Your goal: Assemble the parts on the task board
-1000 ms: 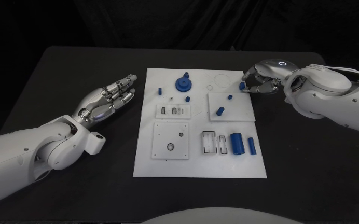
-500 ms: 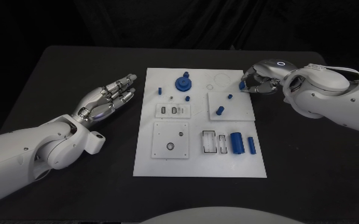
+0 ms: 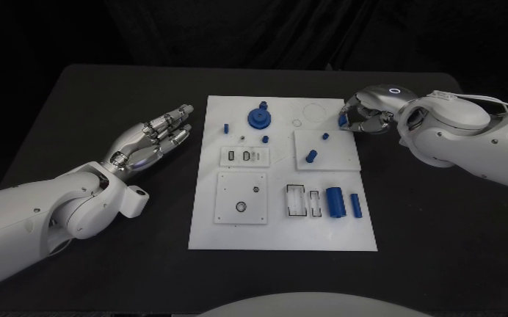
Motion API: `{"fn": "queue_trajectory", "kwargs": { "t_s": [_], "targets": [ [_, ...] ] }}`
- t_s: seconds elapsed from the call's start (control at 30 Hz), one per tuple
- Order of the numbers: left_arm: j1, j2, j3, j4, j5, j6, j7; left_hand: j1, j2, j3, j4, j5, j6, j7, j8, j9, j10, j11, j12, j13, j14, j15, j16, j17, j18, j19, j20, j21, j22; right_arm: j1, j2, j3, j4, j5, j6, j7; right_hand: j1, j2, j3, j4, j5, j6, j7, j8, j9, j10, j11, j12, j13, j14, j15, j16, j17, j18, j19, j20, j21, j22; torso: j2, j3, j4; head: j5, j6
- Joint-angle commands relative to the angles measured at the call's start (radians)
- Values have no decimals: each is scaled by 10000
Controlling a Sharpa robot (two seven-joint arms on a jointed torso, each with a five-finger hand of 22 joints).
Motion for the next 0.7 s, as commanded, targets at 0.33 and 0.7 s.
{"fn": "queue_trajectory", "kwargs": {
  "t_s": [0.33,0.7],
  "targets": [
    [-2,21,5,1,-5,119,1123,-56,-28,78,-3,-5,-66,0,-28,5,6,101,30,12,-22,50,-36,-16,184,-4,72,32,12,-40,39,1,-44,-33,-42,-85,115,209,-8,54,317,493,-121,222,189,847,-85,-34,2428,666,-92,-48,1286,79,-41,-49,-83,1201,4,3,6,7,-12],
    [-3,20,5,-1,-5,33,1075,-70,-34,77,5,-16,-73,7,-29,4,9,115,31,12,-22,54,-36,-16,183,-6,79,30,11,-43,101,1,-70,-33,-373,97,115,465,76,127,725,930,-285,370,405,878,-210,-9,2458,679,-192,-30,1311,76,-19,-133,-96,1229,0,-2,4,26,-25]
  ]
}}
